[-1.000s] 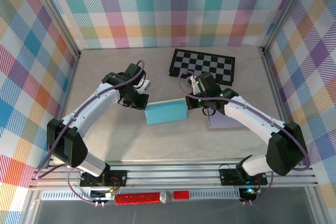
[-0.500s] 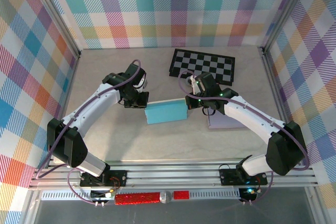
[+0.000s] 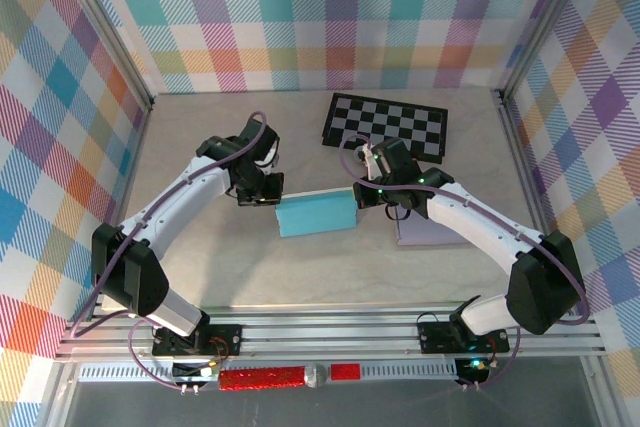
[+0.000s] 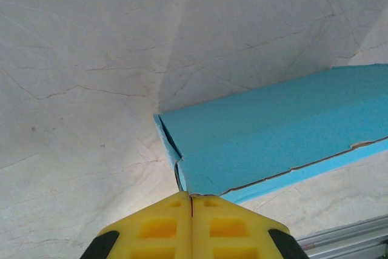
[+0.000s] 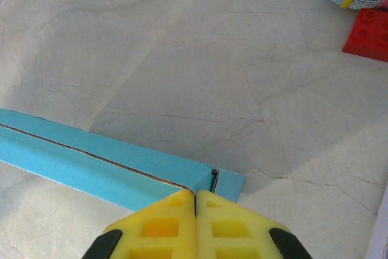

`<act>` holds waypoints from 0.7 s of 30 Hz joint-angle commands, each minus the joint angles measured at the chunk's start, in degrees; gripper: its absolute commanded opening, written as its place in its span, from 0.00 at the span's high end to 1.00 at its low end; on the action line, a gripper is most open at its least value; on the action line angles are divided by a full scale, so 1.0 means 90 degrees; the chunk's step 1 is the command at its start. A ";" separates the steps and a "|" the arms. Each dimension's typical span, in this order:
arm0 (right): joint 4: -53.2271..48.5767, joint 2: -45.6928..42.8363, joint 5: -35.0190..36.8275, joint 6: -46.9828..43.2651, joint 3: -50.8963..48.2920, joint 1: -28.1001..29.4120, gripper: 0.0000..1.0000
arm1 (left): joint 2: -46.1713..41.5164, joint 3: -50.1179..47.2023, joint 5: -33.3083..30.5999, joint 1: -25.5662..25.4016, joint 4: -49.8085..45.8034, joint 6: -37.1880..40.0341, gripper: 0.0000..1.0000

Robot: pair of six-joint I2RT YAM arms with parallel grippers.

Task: Fold the paper box

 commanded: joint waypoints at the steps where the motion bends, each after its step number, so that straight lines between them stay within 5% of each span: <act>1: -0.0341 0.0097 -0.0027 0.0084 0.0052 0.0068 1.00 | 0.0090 0.0147 0.0276 -0.0050 -0.0107 -0.0145 0.96; 21: -0.0027 0.0000 -0.0046 0.0025 -0.0259 0.0086 1.00 | -0.0546 -0.0895 0.0149 -0.0054 0.0740 0.0106 0.96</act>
